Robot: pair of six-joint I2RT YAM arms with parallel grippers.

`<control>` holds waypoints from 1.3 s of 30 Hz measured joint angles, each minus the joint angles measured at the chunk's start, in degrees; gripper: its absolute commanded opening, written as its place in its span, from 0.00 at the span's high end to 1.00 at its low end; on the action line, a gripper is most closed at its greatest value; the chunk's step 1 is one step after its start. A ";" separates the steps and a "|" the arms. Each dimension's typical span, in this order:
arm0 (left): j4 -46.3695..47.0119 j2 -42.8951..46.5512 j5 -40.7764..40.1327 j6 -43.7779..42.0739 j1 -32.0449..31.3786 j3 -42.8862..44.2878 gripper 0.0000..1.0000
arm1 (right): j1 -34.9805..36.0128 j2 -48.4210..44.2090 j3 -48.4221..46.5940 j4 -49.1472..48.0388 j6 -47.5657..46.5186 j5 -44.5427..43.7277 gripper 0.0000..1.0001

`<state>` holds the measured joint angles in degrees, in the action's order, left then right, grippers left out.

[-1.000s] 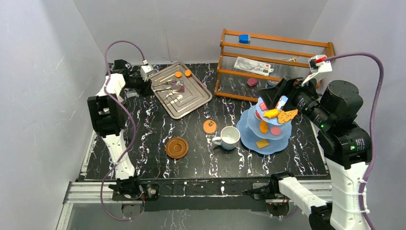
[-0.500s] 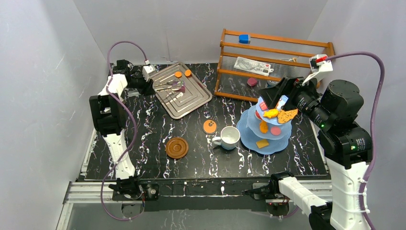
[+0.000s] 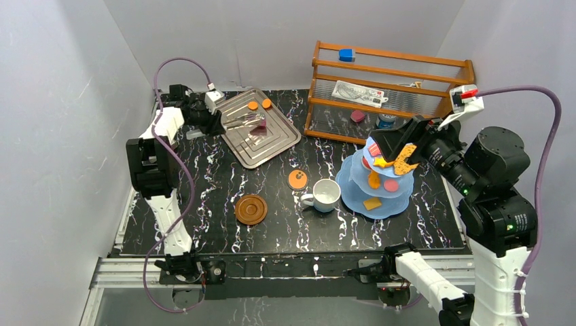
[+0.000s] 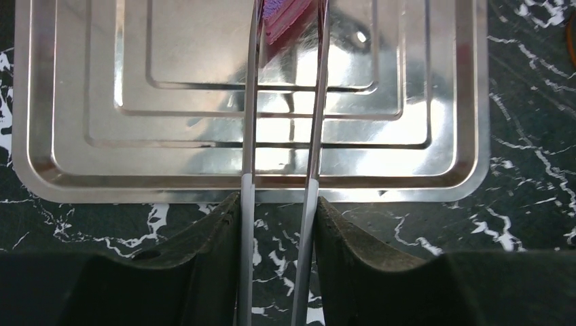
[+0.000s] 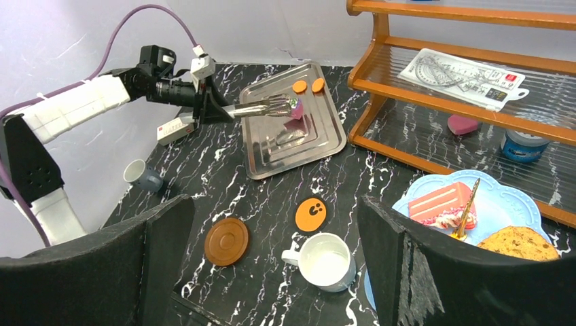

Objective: Serve the afternoon tea
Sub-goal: Pick up the desert from the tray, then place the desert on the desert table.

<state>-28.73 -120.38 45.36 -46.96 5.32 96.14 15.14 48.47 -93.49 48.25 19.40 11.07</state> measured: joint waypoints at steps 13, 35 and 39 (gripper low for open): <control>4.76 15.82 -2.49 13.29 -8.28 -11.56 1.00 | 0.00 -3.43 3.78 -1.01 -0.04 0.00 0.01; 11.63 40.61 -4.31 27.65 -33.22 -28.52 1.00 | 0.00 -6.60 6.21 -1.73 -0.72 -0.44 0.01; 11.43 42.69 -4.76 26.77 -37.86 -29.03 1.00 | 0.00 -6.51 6.19 -1.73 -0.72 -0.46 0.01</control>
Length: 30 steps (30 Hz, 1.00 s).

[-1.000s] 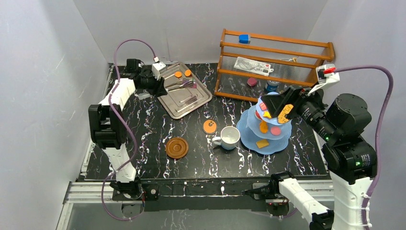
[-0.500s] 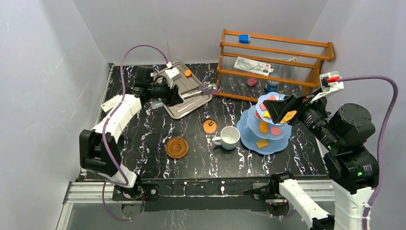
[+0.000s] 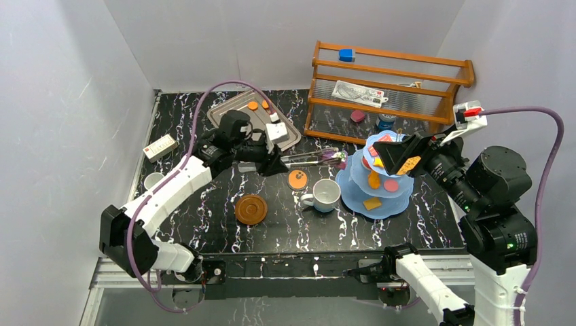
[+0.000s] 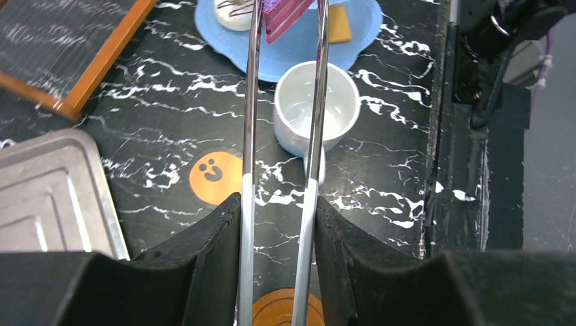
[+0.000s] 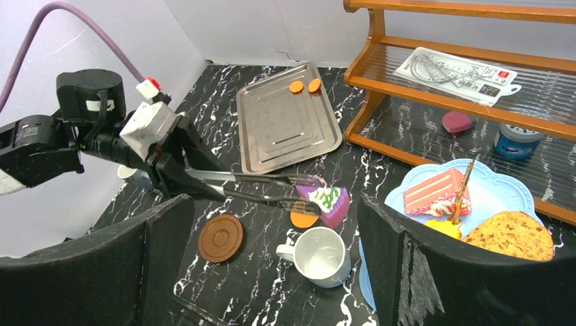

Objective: Serve the afternoon tea
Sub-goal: Place the desert on the desert table.

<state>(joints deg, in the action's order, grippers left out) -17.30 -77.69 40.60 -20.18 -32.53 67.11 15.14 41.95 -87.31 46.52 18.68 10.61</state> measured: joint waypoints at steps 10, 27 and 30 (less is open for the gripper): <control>-1.57 -1.55 -7.87 -2.12 -14.56 0.79 1.00 | 0.00 0.37 -0.17 0.04 0.04 -0.42 0.01; 1.55 -14.51 -30.69 9.29 -33.53 3.13 1.00 | 0.00 1.31 -2.16 -0.98 -0.02 -1.29 0.01; 2.95 -14.99 -33.14 10.56 -33.59 3.26 1.00 | 0.00 1.27 -2.16 -1.29 -0.11 -1.31 0.01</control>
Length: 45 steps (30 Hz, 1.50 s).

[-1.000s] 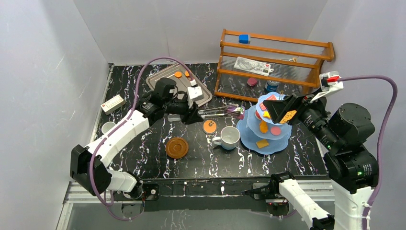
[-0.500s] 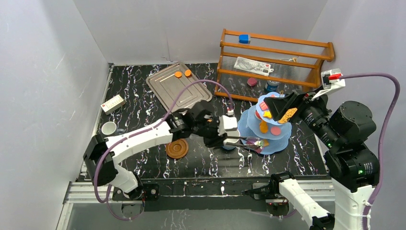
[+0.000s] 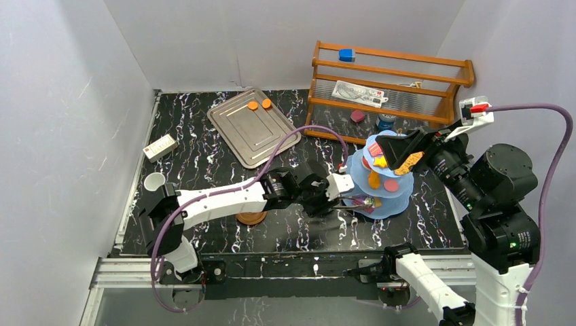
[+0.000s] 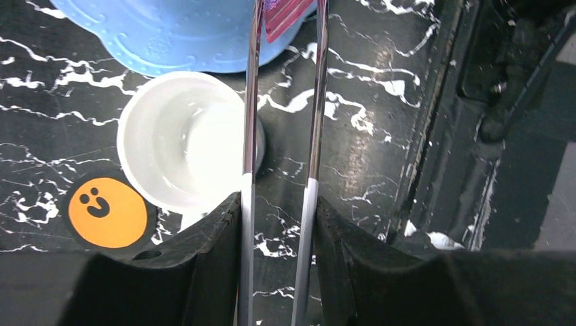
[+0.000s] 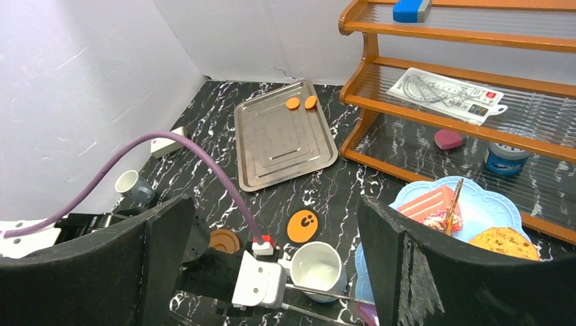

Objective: Serve the afternoon tea
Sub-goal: Place the desert on the desert table.

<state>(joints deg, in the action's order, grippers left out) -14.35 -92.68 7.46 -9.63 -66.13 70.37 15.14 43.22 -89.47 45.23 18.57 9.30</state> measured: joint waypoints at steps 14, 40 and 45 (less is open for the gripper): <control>4.07 -3.67 -2.58 5.62 0.00 2.36 1.00 | 0.00 -0.28 0.13 -0.44 -0.74 -0.15 0.01; 9.64 -11.17 -5.11 15.54 -2.47 6.73 1.00 | 0.00 -1.57 1.55 -0.85 -0.92 -0.17 0.01; 9.99 -13.20 -5.46 16.04 -2.75 8.57 1.00 | 0.00 -1.57 1.55 -0.85 -0.98 -0.17 0.01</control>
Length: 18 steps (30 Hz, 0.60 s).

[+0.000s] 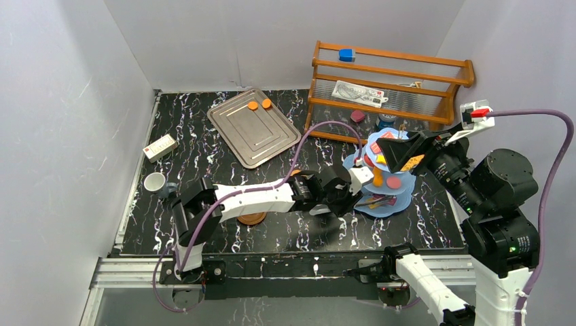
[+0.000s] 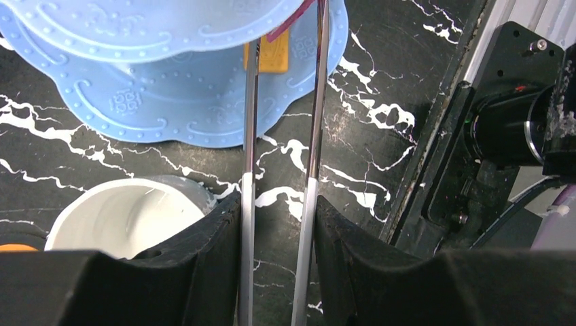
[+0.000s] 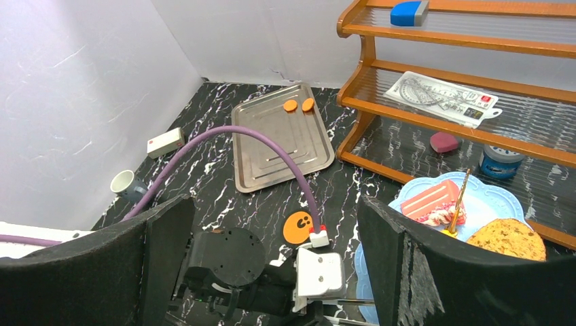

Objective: Serve the afternoon tea
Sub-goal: Place the desert on the desert table.

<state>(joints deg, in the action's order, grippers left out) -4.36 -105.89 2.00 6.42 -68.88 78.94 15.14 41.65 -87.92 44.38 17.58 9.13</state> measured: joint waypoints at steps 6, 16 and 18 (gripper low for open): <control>0.90 -2.71 -0.22 0.28 -0.50 2.34 1.00 | 0.00 0.00 0.00 0.00 0.00 0.00 0.01; 0.90 -4.33 -3.23 0.70 -1.25 4.35 0.99 | 0.00 0.02 0.00 -0.02 0.00 0.02 0.01; 1.27 -5.64 -3.69 0.70 -1.36 5.40 0.99 | 0.00 0.02 0.00 -0.02 0.00 0.02 0.01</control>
<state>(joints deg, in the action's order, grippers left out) -3.09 -111.53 -1.69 7.11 -70.24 84.33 15.14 41.67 -87.92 44.36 17.58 9.15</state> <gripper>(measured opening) 0.368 0.985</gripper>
